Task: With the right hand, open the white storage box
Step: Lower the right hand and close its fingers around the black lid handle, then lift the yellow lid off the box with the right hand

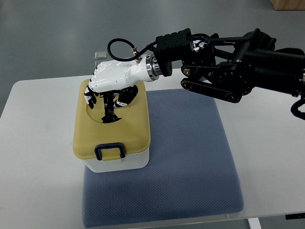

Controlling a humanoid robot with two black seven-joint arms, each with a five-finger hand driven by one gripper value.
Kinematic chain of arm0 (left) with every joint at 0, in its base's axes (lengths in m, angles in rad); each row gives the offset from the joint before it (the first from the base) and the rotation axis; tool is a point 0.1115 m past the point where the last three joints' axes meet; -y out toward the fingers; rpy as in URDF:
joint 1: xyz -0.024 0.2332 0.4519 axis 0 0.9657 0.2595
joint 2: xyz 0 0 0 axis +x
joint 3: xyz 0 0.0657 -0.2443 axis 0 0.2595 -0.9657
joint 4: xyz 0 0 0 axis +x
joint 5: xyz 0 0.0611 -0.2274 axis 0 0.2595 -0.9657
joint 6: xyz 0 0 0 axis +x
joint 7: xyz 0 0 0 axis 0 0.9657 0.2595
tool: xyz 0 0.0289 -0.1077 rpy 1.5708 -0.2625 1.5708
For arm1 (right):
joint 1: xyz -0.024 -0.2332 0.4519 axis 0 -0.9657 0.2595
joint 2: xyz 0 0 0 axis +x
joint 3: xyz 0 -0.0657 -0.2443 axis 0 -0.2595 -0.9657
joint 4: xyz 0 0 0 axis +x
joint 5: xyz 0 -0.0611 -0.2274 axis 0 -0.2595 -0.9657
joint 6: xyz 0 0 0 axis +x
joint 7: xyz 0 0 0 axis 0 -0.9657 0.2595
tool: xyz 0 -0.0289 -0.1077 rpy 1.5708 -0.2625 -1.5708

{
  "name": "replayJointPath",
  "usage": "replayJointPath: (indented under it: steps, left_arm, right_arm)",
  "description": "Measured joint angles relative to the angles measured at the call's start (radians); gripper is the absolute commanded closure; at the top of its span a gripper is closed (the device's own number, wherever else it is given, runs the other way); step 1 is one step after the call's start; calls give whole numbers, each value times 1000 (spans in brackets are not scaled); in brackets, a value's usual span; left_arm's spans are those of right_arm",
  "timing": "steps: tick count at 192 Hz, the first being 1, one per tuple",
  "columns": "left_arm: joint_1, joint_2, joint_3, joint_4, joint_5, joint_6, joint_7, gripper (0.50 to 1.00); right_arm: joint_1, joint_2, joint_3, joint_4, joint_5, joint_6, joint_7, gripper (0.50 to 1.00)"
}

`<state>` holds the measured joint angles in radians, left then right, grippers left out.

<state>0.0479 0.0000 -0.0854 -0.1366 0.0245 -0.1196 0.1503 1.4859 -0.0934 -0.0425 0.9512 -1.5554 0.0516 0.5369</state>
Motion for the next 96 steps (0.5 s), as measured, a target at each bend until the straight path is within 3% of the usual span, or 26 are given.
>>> replayJointPath:
  steps: [40, 96]
  left_arm:
    - [0, 0, 0, 0, 0, 0, 0, 500]
    - [0, 0, 0, 0, 0, 0, 0, 500]
  right_arm:
    - [-16, 0, 1, 0, 0, -19, 0, 1000]
    - [-16, -6, 3, 1, 0, -41, 3, 1000]
